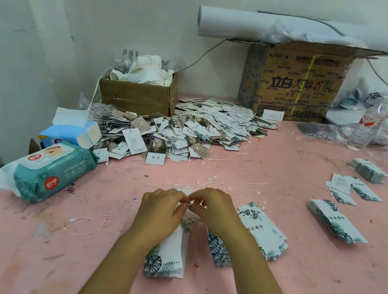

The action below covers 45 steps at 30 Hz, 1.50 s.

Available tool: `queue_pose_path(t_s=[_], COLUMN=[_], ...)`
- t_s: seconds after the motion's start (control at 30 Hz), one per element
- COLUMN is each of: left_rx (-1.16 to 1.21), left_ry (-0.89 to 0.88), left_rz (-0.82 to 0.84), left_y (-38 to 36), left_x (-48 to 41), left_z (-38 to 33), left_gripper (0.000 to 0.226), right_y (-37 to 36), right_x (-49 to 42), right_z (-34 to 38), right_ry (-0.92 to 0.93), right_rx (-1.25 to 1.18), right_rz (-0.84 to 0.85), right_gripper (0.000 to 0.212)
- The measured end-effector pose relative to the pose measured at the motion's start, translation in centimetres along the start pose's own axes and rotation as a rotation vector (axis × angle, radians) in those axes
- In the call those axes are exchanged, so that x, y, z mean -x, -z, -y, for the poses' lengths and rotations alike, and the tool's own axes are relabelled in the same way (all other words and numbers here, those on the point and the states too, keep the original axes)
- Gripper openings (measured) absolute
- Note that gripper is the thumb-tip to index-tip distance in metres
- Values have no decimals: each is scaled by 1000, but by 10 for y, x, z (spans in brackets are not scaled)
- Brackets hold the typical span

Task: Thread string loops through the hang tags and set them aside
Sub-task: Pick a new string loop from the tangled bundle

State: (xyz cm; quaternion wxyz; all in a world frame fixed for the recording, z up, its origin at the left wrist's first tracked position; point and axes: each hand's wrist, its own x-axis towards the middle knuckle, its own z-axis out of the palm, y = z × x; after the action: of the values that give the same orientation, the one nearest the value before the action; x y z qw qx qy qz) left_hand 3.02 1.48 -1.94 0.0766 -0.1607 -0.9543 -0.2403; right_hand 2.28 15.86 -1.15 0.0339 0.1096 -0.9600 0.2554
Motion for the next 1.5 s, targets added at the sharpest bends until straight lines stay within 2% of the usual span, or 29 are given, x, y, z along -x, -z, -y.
queue_pose_path(t_s=[0.3,0.53,0.77,0.87,0.97,1.07,1.27,1.37,1.5], left_rx=[150,107,142,209,276,295,384,422,431], left_ry=[-75,-37,-37,-60,-78,-96,-86,-83,-103], left_rz=[-175,-223,-234,-253,-256,-255,-291,-309,-313], left_y=[3,1,-1,0,1,2,2,-1,-3], left_x=[7,6,2,4,9,13,18,21,23], left_z=[-7,-3,-9,-12,-13,-13,-5,-2,0], left_gripper=[21,18,19,15,14,14,12,10,10], right_y=[-2,3,6,5,6,6,15,18,16], right_x=[3,10,12,14,16,18,21,24,26], right_z=[0,0,3,1,-2,-4,-18,-28,-41], right_ry=[52,98,98,57,-36,-85,-168,-205,-245], right_rx=[-87,-196,-329,-345,-465,-536,-650,-621,-381], right_rz=[-141,-290,-348,-345,-369,-411,-530,-541,-483], right_gripper=[13,4,9,9,15,23,23,21,16])
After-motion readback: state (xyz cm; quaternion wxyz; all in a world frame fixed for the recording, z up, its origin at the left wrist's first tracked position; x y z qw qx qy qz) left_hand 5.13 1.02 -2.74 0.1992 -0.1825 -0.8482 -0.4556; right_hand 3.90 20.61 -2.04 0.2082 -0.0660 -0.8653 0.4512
